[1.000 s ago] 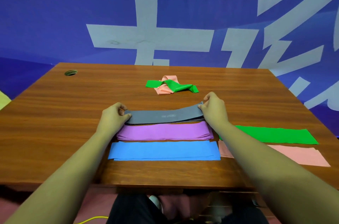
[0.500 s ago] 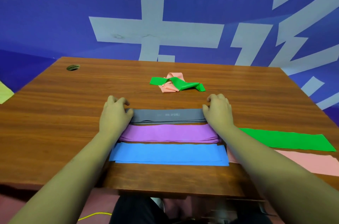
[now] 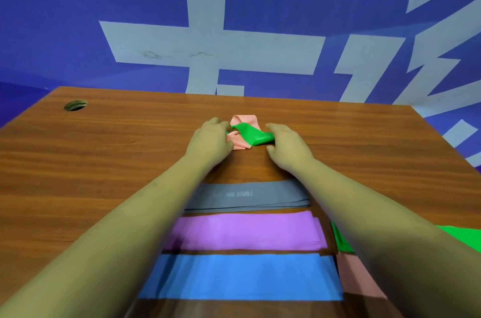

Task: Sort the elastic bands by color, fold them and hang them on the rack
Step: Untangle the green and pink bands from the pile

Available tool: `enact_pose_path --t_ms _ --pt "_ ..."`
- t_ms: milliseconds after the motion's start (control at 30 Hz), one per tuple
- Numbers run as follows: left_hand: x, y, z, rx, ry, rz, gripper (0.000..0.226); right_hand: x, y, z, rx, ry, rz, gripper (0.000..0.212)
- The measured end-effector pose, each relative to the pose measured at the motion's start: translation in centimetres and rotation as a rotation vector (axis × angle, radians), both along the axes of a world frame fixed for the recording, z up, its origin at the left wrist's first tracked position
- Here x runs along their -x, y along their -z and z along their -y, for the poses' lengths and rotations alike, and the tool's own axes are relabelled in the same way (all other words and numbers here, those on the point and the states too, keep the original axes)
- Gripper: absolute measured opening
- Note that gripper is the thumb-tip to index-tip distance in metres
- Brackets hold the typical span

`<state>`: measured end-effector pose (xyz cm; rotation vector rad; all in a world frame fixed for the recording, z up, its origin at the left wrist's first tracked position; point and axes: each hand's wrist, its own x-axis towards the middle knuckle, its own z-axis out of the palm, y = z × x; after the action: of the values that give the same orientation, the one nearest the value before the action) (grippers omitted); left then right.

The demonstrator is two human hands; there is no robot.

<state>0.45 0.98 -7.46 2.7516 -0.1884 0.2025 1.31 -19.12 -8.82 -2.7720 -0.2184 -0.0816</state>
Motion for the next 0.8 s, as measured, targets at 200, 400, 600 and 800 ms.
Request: enact_pose_path --t_ms 200,400,600,800 --pt "-0.8 3.4 -0.3 -0.056 0.051 -0.020 0.028 -1.6 0.1 -0.8 0.088 0.047 0.199 0.019" --pt "-0.1 3.7 -0.4 -0.044 0.065 -0.004 0.028 1.1 -6.7 -1.2 -0.373 0.073 0.322 0.018" --pt "1.5 1.9 -1.1 0.126 -0.028 -0.022 0.029 7.8 -14.8 -0.3 -0.522 0.060 0.363 0.013" --pt "8.5 -7.0 1.1 0.775 0.055 0.054 0.019 13.2 -17.9 1.0 -0.541 -0.056 0.245 0.006"
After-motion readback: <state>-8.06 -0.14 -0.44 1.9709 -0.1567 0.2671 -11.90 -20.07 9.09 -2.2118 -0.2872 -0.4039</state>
